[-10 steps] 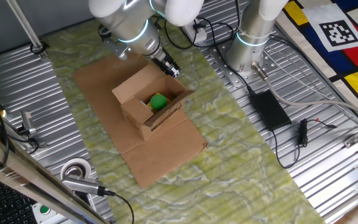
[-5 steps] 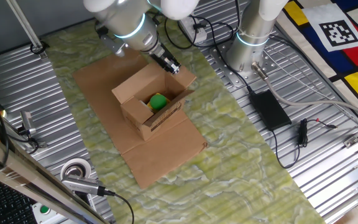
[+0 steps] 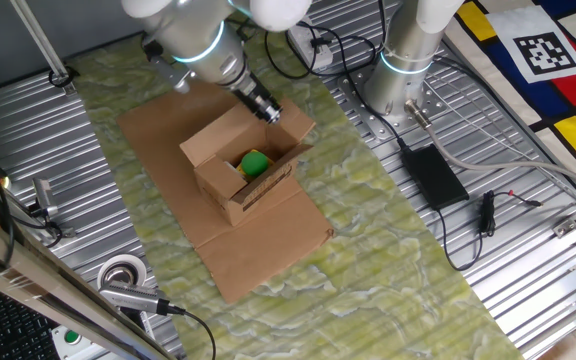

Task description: Open a box

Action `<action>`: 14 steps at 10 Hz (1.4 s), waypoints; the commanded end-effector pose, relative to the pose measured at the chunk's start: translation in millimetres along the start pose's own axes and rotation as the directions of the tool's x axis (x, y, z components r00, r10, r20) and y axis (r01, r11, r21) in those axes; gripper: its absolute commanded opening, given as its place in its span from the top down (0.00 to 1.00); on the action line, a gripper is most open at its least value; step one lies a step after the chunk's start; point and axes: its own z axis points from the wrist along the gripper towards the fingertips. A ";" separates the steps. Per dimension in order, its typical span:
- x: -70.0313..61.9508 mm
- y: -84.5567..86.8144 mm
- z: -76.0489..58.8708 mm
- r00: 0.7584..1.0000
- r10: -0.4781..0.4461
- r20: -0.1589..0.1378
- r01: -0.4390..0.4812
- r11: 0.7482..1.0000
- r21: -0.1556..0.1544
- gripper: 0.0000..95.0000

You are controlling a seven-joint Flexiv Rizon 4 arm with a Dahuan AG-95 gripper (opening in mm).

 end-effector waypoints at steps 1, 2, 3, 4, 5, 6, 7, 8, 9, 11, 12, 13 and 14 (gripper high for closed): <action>-24.9 -5.8 0.1 0.999 -0.008 0.053 0.008 1.000 0.008 1.00; -34.0 -6.7 -0.3 0.998 -0.011 0.068 0.010 1.000 0.013 1.00; -44.0 -6.7 2.5 0.996 -0.014 0.093 0.013 1.000 0.017 1.00; -55.5 -5.0 6.2 0.993 -0.010 0.119 0.008 1.000 0.019 1.00; -60.4 -3.8 6.9 0.992 -0.008 0.129 0.006 1.000 0.019 1.00; -75.7 0.8 7.1 0.989 -0.005 0.148 0.002 1.000 0.022 1.00; -84.8 4.3 5.4 0.986 -0.008 0.165 0.004 1.000 0.027 1.00; -91.5 6.6 3.7 0.983 -0.014 0.182 0.008 1.000 0.030 1.00; -97.7 8.9 1.7 0.980 -0.017 0.197 0.012 1.000 0.029 1.00; -109.3 14.3 -4.6 0.979 -0.008 0.201 0.003 1.000 0.027 1.00; -114.4 18.6 -10.1 0.979 0.004 0.201 -0.009 1.000 0.025 1.00; -117.8 22.6 -15.3 0.979 0.011 0.202 -0.016 1.000 0.023 1.00; -120.9 26.5 -20.0 0.980 0.016 0.201 -0.021 1.000 0.023 1.00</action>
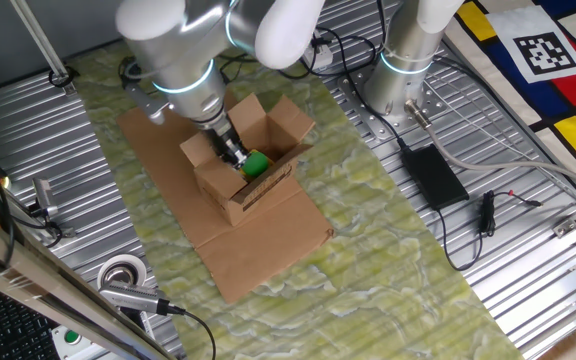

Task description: Open a box

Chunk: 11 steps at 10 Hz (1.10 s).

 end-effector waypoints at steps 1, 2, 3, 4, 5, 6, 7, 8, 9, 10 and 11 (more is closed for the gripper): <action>-5.7 4.6 -5.8 1.000 0.004 -0.002 -0.004 1.000 0.002 1.00; -8.6 7.7 -9.7 1.000 0.003 -0.001 -0.003 1.000 0.003 1.00; -9.8 8.2 -11.9 1.000 0.002 -0.001 -0.002 1.000 0.003 1.00; -10.1 8.1 -13.2 1.000 -0.002 -0.001 0.002 1.000 0.003 1.00; -11.9 6.9 -18.5 1.000 -0.011 0.004 0.011 1.000 0.002 1.00; -13.2 6.3 -21.5 1.000 -0.017 0.004 0.017 1.000 0.002 1.00; -16.6 5.6 -28.0 1.000 -0.025 0.008 0.025 1.000 0.002 1.00; -18.8 6.9 -31.4 0.999 -0.030 0.016 0.030 1.000 0.004 1.00; -20.7 8.7 -33.3 0.999 -0.029 0.029 0.029 1.000 0.008 1.00; -22.7 10.2 -34.7 0.998 -0.034 0.055 0.034 0.999 0.014 1.00; -23.5 10.7 -35.4 0.997 -0.037 0.063 0.036 0.999 0.016 1.00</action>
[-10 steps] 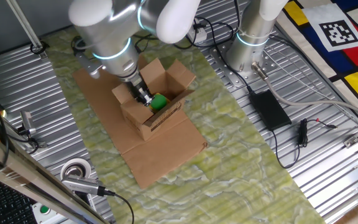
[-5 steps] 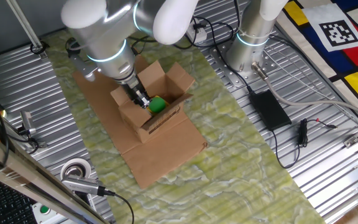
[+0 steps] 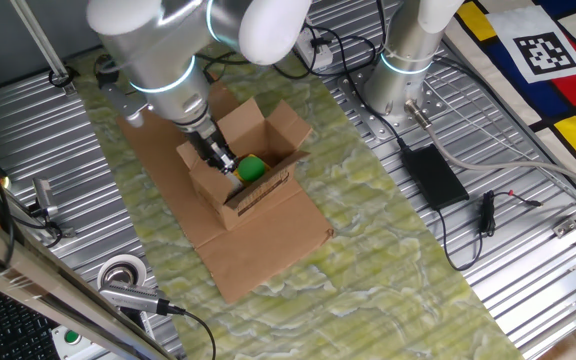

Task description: Open a box

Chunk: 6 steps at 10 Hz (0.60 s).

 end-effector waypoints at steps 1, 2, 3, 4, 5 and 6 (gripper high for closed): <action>-2.4 1.9 -4.7 0.999 -0.011 0.041 0.010 1.000 0.012 1.00; -5.5 2.5 -9.4 0.998 -0.019 0.053 0.018 1.000 0.021 1.00; -5.3 1.3 -9.8 0.997 -0.039 0.073 0.037 0.999 0.026 1.00; -5.3 -0.1 -10.4 0.995 -0.055 0.082 0.053 0.998 0.035 1.00; -5.3 -0.2 -10.4 0.995 -0.053 0.083 0.050 0.998 0.038 1.00; -5.6 -0.6 -9.7 0.996 -0.052 0.077 0.049 0.998 0.045 1.00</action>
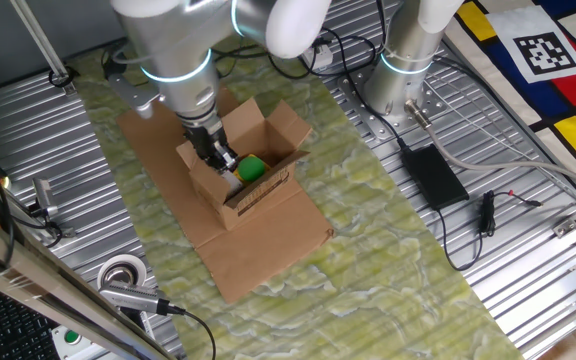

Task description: Open a box

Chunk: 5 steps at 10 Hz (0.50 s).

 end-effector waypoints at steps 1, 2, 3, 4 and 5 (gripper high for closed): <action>0.0 -0.6 0.4 1.000 0.007 -0.021 -0.006 1.000 0.011 1.00; 0.6 -1.0 0.6 0.999 -0.010 -0.035 0.011 0.999 0.031 1.00; 0.6 -1.0 0.6 0.998 -0.008 -0.055 0.011 0.999 0.044 1.00; 0.6 -1.0 0.6 0.998 -0.020 -0.059 0.023 0.999 0.047 1.00; 0.6 -1.0 0.6 0.998 -0.029 -0.056 0.032 0.998 0.045 1.00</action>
